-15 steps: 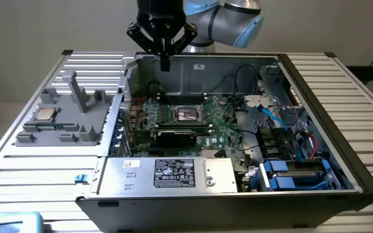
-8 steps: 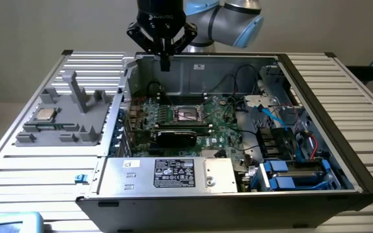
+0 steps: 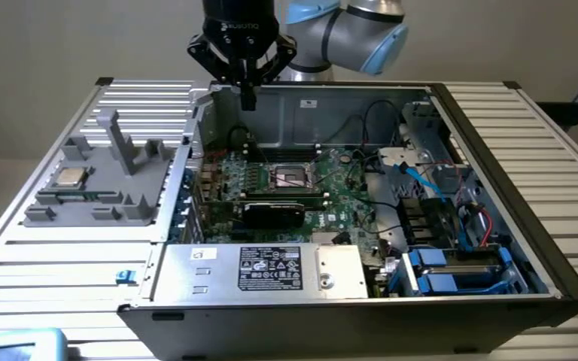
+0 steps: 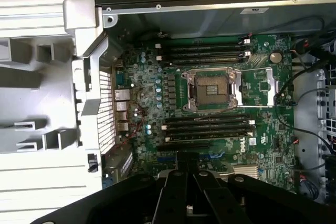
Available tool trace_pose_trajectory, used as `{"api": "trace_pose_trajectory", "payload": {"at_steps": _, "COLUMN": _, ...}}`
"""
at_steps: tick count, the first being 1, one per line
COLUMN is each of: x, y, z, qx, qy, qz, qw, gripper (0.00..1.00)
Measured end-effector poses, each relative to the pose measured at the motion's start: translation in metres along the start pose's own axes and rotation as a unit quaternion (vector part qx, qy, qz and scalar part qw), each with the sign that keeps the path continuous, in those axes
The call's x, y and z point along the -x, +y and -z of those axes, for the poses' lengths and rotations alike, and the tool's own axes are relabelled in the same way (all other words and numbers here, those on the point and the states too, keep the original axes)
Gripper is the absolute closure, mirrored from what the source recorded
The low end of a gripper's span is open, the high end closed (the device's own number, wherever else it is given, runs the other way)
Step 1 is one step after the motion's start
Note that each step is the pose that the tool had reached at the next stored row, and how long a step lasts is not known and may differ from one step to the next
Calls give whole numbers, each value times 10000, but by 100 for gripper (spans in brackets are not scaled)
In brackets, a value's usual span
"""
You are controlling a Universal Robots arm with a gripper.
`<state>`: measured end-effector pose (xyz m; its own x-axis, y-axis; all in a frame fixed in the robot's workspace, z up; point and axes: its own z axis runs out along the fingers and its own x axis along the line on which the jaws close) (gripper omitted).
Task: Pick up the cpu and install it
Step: 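Reach for the cpu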
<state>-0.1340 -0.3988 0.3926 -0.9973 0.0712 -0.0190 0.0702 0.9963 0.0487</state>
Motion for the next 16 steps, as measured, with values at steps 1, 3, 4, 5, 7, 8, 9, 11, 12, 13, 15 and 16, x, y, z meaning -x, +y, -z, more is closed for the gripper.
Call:
{"api": "trace_pose_trajectory", "payload": {"at_steps": 1, "x": -28, "y": -2, "z": 1, "qx": 0, "qy": 0, "qz": 0, "qw": 10000, "gripper": 89}}
{"api": "trace_pose_trajectory", "payload": {"at_steps": 3, "x": -96, "y": -7, "z": 1, "qx": 0, "qy": 0, "qz": 1, "qw": 10000, "gripper": 89}}
{"api": "trace_pose_trajectory", "payload": {"at_steps": 4, "x": -136, "y": -10, "z": 2, "qx": 1, "qy": 0, "qz": 2, "qw": 10000, "gripper": 89}}
{"api": "trace_pose_trajectory", "payload": {"at_steps": 5, "x": -176, "y": -12, "z": 3, "qx": 0, "qy": 0, "qz": 2, "qw": 10000, "gripper": 89}}
{"api": "trace_pose_trajectory", "payload": {"at_steps": 7, "x": -234, "y": -16, "z": 4, "qx": 0, "qy": 1, "qz": 17, "qw": 10000, "gripper": 89}}
{"api": "trace_pose_trajectory", "payload": {"at_steps": 8, "x": -266, "y": -18, "z": 5, "qx": 0, "qy": 2, "qz": 26, "qw": 10000, "gripper": 89}}
{"api": "trace_pose_trajectory", "payload": {"at_steps": 9, "x": -302, "y": -21, "z": 5, "qx": 0, "qy": 2, "qz": 30, "qw": 10000, "gripper": 89}}
{"api": "trace_pose_trajectory", "payload": {"at_steps": 11, "x": -377, "y": -26, "z": 7, "qx": 1, "qy": 2, "qz": 36, "qw": 10000, "gripper": 89}}
{"api": "trace_pose_trajectory", "payload": {"at_steps": 12, "x": -420, "y": -29, "z": 7, "qx": 1, "qy": 2, "qz": 39, "qw": 10000, "gripper": 89}}
{"api": "trace_pose_trajectory", "payload": {"at_steps": 13, "x": -465, "y": -33, "z": 8, "qx": 1, "qy": 2, "qz": 40, "qw": 10000, "gripper": 89}}
{"api": "trace_pose_trajectory", "payload": {"at_steps": 15, "x": -559, "y": -39, "z": 9, "qx": 1, "qy": 2, "qz": 40, "qw": 10000, "gripper": 89}}
{"api": "trace_pose_trajectory", "payload": {"at_steps": 16, "x": -601, "y": -42, "z": 10, "qx": 0, "qy": 2, "qz": 41, "qw": 10000, "gripper": 89}}
